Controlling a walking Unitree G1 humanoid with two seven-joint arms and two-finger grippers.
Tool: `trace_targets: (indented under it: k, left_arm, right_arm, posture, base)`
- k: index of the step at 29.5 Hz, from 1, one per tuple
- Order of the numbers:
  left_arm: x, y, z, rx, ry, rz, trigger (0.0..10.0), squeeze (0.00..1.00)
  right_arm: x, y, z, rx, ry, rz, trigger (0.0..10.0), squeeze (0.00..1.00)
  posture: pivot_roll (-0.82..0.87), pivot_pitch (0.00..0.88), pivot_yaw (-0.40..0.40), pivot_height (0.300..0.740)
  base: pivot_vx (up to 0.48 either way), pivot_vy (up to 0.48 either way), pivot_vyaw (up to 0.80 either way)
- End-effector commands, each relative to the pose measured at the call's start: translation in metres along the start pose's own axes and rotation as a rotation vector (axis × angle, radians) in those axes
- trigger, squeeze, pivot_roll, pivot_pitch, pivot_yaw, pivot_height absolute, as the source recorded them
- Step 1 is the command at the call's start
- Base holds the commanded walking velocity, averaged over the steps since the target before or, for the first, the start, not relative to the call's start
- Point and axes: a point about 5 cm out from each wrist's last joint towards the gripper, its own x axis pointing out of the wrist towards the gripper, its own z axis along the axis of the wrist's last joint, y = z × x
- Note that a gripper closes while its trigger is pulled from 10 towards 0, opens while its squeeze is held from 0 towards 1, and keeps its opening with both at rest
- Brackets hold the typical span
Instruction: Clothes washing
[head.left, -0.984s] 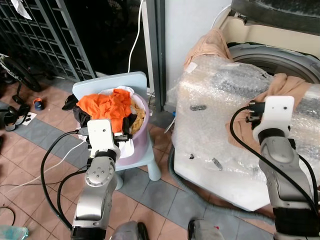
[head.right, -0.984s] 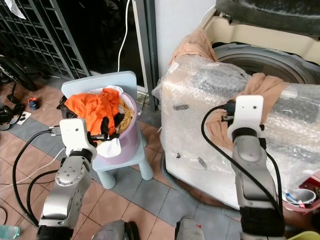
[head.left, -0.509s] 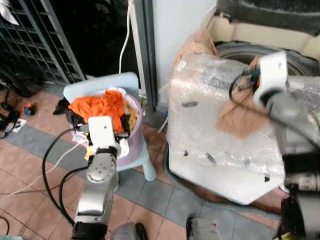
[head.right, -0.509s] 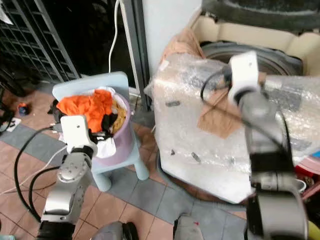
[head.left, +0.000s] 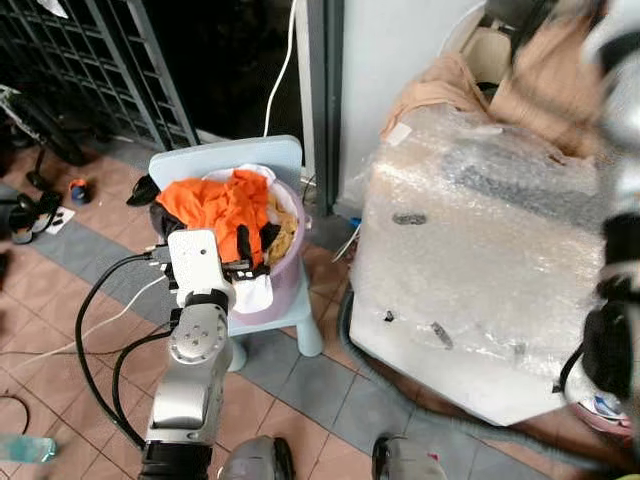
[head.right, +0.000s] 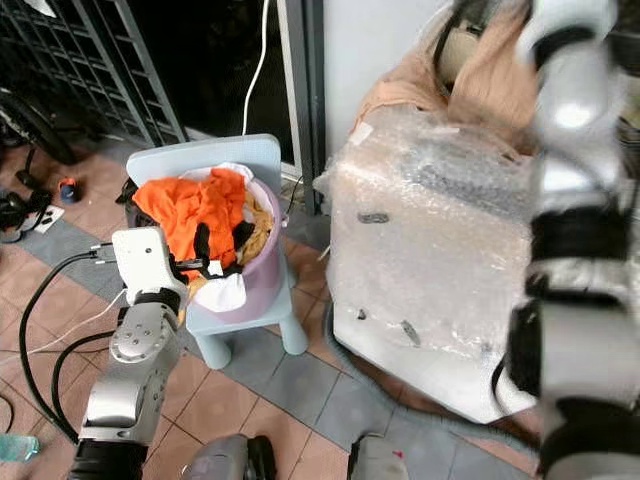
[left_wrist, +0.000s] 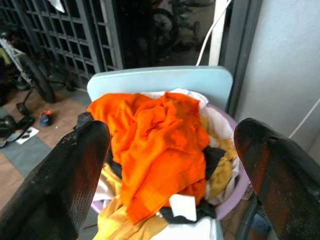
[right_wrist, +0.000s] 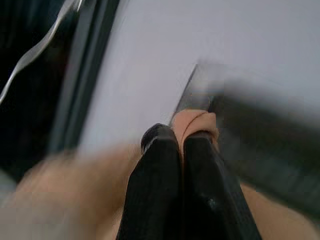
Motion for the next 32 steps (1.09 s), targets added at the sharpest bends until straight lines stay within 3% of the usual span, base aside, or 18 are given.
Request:
trace_targets:
  k: [1,6,9,13,14,26,32]
  left_arm:
    - [0.000,-0.001,0.001,-0.003,-0.005,-0.002,10.0,0.00]
    - [0.000,-0.004,0.001,0.001,-0.003,-0.020,10.0,0.00]
    - [0.000,-0.005,0.001,0.001,-0.003,-0.023,10.0,0.00]
    - [-0.001,-0.004,0.001,0.000,-0.002,-0.024,10.0,0.00]
    - [-0.002,-0.003,0.000,-0.001,-0.003,-0.024,10.0,0.00]
    - [-0.002,-0.003,0.001,0.002,0.000,-0.026,10.0,0.00]
    - [-0.001,-0.003,0.001,0.003,-0.001,-0.025,10.0,0.00]
  right_arm:
    - [-0.002,0.002,0.011,0.020,-0.046,0.003,10.0,0.00]
    - [-0.033,0.026,-0.015,0.044,0.047,-0.028,10.0,0.00]
    - [-0.041,0.034,-0.016,0.043,0.040,-0.029,10.0,0.00]
    - [-0.054,0.056,-0.011,0.125,0.020,0.039,10.0,0.03]
    - [-0.064,0.064,-0.010,0.169,0.027,0.081,10.0,1.00]
    - [-0.067,0.067,-0.020,0.026,0.091,0.024,10.0,1.00]
    - [-0.080,0.075,-0.012,0.167,0.062,0.144,10.0,1.00]
  posture:
    - [-0.06,0.074,0.078,0.740]
    - [-0.07,0.077,0.088,0.740]
    - [-0.07,0.077,0.088,0.740]
    - [-0.06,0.079,0.089,0.740]
    - [-0.06,0.079,0.089,0.740]
    - [-0.06,0.081,0.089,0.740]
    - [-0.06,0.078,0.090,0.740]
  base:
    - [0.000,0.000,0.00]
    - [0.000,0.000,0.00]
    - [0.000,0.000,0.00]
    - [0.000,0.000,0.00]
    - [0.000,0.000,0.00]
    - [0.000,0.000,0.00]
    - [0.000,0.000,0.00]
